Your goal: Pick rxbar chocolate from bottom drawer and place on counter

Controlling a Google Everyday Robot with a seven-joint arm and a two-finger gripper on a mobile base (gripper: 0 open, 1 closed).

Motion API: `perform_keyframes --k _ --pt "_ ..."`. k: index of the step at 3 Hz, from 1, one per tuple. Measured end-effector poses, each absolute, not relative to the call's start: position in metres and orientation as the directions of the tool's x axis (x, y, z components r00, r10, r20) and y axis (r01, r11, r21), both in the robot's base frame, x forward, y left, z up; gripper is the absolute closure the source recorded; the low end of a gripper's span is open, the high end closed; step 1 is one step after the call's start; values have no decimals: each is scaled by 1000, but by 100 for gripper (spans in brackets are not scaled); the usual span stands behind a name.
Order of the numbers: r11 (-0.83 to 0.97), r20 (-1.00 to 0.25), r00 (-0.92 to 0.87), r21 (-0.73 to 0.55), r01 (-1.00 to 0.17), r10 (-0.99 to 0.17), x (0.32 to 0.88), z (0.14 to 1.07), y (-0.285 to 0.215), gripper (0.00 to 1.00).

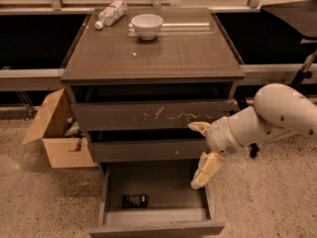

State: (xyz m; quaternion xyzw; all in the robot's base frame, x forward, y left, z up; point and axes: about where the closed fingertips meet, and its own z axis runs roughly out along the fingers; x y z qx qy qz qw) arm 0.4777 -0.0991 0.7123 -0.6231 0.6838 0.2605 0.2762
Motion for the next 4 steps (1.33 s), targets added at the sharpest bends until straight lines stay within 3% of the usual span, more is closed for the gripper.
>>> perform_keyframes --k 1,3,4 --pt "93 -755 -116 73 -993 -645 478 665 -82 0" --pt "50 -777 -100 88 -995 -621 484 633 -71 0" --pt "-6 -791 -69 91 -996 -608 494 573 -53 0"
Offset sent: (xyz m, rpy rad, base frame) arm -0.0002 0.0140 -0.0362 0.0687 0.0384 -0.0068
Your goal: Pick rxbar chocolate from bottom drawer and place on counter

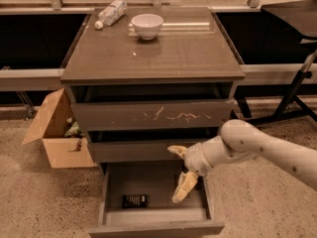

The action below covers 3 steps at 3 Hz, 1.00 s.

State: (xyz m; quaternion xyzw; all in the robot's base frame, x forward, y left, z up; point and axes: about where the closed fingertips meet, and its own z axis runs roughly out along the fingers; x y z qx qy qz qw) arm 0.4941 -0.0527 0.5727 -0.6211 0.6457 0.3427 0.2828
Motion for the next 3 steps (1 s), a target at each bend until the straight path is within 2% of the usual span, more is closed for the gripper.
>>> perform_keyframes --k 2,3 --pt "-50 -726 -34 94 -994 -686 510 473 -32 0" --pt "-50 -726 -34 94 -994 -687 510 472 -32 0"
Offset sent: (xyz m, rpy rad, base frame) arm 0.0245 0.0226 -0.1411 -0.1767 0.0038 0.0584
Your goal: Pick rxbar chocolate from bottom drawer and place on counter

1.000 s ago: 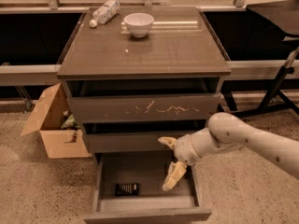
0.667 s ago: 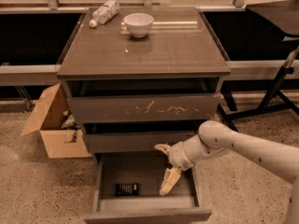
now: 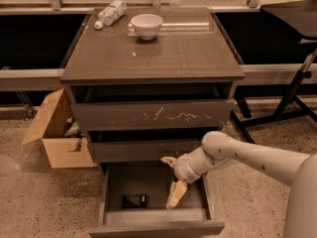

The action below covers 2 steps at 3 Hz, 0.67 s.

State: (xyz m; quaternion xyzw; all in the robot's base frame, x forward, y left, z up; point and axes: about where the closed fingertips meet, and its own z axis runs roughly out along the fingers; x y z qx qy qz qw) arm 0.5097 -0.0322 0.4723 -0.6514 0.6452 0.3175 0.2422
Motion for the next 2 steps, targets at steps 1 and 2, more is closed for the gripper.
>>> perform_keyframes --k 1,2 --pt "-56 -689 -35 110 -992 -724 525 416 -17 0" --pt "-62 -671 -29 112 -992 -741 537 365 -3 0"
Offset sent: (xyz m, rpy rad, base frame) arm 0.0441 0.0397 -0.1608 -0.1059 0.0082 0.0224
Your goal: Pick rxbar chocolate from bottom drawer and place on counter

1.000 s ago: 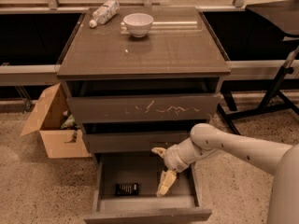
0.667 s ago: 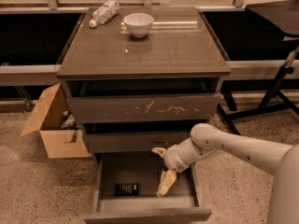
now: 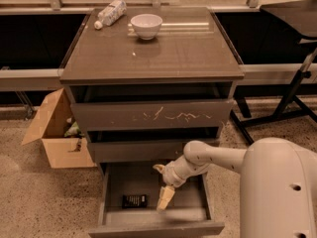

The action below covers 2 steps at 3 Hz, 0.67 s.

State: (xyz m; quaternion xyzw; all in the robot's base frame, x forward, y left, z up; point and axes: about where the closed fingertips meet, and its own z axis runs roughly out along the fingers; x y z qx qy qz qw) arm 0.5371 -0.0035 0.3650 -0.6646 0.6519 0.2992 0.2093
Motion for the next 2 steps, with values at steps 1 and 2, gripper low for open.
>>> perform_keyframes --k 1,2 --pt "-71 -649 -7 94 -993 -761 546 327 9 0" --pt "-55 -631 5 61 -997 -776 560 266 42 0"
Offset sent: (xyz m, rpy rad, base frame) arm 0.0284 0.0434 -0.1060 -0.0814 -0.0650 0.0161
